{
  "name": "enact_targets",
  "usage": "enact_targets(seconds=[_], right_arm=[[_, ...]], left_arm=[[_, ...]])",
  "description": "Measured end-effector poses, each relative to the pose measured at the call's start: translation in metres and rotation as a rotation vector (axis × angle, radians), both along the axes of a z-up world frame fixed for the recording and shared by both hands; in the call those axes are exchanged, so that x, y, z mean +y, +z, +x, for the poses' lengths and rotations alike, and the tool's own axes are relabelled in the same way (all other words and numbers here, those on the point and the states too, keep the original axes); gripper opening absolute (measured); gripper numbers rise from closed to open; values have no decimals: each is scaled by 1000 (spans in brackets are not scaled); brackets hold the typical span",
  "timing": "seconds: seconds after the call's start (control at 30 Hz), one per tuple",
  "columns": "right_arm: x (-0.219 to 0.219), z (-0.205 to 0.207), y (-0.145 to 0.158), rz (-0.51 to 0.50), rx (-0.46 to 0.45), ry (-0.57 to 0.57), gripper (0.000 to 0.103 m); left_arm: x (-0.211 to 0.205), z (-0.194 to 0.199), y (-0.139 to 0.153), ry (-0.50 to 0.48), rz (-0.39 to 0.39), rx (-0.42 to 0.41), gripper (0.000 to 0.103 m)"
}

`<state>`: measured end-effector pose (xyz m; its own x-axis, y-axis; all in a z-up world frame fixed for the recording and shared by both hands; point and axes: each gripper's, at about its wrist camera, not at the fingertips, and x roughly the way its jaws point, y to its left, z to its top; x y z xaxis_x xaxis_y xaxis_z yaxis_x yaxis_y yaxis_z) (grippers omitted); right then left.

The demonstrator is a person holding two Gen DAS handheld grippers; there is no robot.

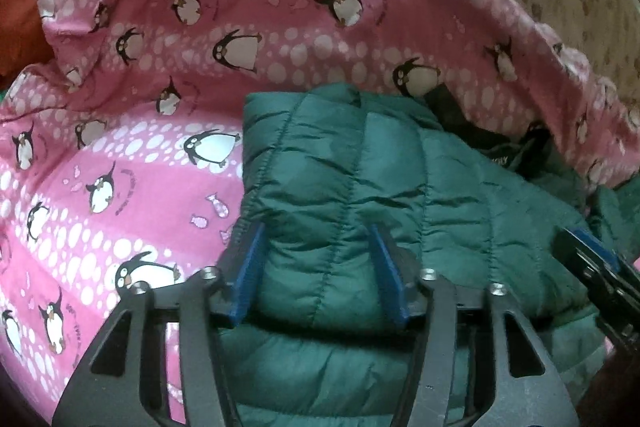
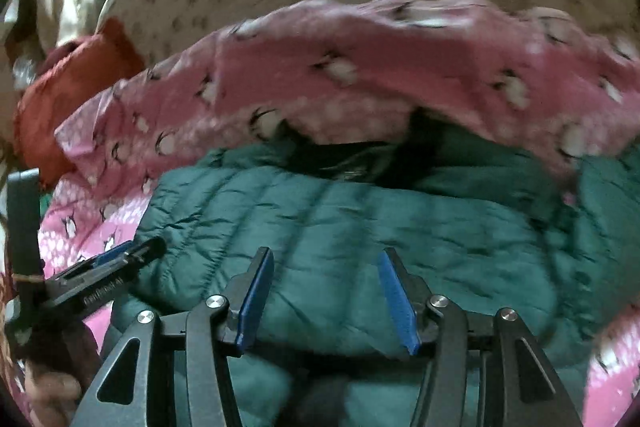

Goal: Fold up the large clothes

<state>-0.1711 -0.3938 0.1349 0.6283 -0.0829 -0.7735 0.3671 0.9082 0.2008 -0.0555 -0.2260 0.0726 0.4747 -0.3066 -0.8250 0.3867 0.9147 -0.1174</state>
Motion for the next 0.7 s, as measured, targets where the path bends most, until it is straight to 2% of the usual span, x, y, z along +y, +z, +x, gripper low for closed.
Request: enact_targets(seconds=[0.2,0.33,0.47,0.57,0.63,0.7], right_arm=[[6,30,-38,-96,97,3,52],[-8,25,-57,-72,111,-23,56],[-12,18,-49,-61,122,-24,56],[-16,-1,-32,-48,80,-43,56],[-24,-21,-21,-73,51,-75,56],[-35,-35,-19,-101,60,-120,56]], left_arm=[[-5,-2,-12,-24,33,-26,64],[-8,-1,-17,-30,38,-30,66],[-8,-3,-18,-28,35,-38,67],[-7,-2,-18,-23,23,-31,67],[-7,-2,-18,-21,16,-31,67],[-7,-3,-19,-19,16,-35,67]])
